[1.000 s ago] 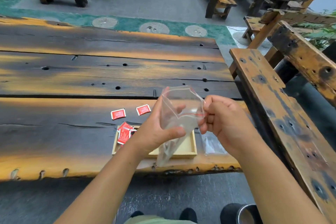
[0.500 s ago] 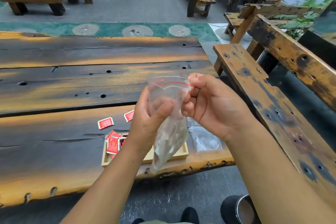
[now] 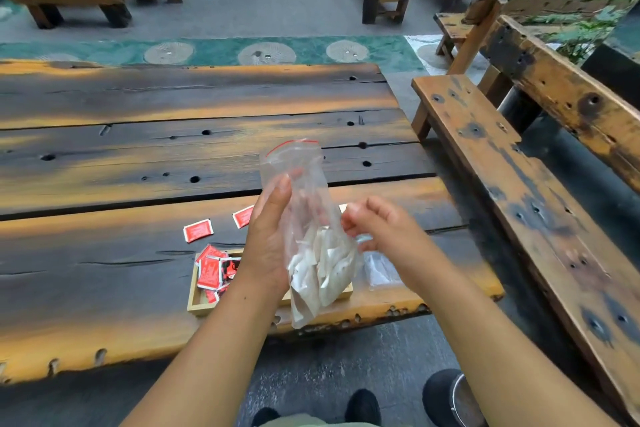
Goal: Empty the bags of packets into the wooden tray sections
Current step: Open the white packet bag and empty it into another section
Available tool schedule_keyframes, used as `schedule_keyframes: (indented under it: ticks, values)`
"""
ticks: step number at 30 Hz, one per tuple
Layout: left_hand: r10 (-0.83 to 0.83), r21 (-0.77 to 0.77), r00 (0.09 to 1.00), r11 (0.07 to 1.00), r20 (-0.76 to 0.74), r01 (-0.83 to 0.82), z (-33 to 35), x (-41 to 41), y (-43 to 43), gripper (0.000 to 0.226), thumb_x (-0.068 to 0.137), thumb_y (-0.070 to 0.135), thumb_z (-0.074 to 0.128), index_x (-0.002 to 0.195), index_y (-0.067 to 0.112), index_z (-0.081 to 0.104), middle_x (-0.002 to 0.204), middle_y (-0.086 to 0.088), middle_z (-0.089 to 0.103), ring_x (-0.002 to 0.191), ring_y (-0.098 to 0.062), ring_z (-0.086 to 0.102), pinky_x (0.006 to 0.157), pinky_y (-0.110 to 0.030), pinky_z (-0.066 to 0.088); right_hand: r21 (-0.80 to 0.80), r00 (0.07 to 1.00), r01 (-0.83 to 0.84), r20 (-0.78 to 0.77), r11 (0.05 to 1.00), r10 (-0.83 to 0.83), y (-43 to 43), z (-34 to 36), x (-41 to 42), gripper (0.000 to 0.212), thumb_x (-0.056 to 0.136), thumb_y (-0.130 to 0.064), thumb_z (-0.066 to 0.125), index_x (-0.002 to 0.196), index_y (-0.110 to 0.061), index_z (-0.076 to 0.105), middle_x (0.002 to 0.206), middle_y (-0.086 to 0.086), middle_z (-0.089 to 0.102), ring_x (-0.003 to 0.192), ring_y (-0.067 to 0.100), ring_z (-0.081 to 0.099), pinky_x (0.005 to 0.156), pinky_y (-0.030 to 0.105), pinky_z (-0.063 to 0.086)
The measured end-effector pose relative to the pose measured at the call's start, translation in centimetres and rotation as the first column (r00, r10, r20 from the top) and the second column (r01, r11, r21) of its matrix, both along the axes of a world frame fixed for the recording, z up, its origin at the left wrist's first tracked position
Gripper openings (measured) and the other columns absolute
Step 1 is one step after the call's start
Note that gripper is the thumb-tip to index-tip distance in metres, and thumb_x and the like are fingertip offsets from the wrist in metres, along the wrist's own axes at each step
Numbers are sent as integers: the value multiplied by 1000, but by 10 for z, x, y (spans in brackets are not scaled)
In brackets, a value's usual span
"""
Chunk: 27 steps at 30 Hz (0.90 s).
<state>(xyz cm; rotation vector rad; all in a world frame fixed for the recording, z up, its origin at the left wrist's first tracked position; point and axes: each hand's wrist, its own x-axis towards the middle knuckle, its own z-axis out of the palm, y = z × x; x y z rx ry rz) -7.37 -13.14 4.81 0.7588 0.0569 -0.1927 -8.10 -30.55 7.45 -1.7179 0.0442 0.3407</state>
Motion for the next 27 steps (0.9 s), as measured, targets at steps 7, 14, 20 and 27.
schedule_keyframes:
  ticks: [7,14,20,27]
  values:
    - [-90,-43,957,996,-275,81,-39,-1,-22,55,56,44,91,98,14,72,76,-5,67,65,-19,66,63,-33,56,514,819,-180,-393,839,417,-29,-71,-18,78,79,-45,79,139,-3,52,134,16,64,121,32,62,94,48,56]
    - [-70,-75,898,996,-435,42,-79,-13,-40,39,84,44,65,74,8,74,66,-8,64,57,-20,65,59,-29,57,580,765,-86,-483,810,427,-35,-97,-34,80,74,-34,86,141,-9,50,138,17,61,127,34,59,100,52,52]
    - [-237,-159,867,970,-438,185,-116,-5,-29,63,64,47,88,107,7,66,93,-15,61,83,-30,61,81,-43,50,489,753,31,-585,871,302,-22,-105,-41,47,89,-21,69,134,-10,57,128,15,69,119,32,65,93,46,58]
    - [-330,-286,808,935,-488,209,-156,-3,-17,64,85,55,67,120,2,63,107,-22,62,94,-36,64,91,-48,48,338,672,270,-737,901,75,4,-112,-47,34,90,-16,70,123,-6,65,110,14,76,97,26,75,78,40,63]
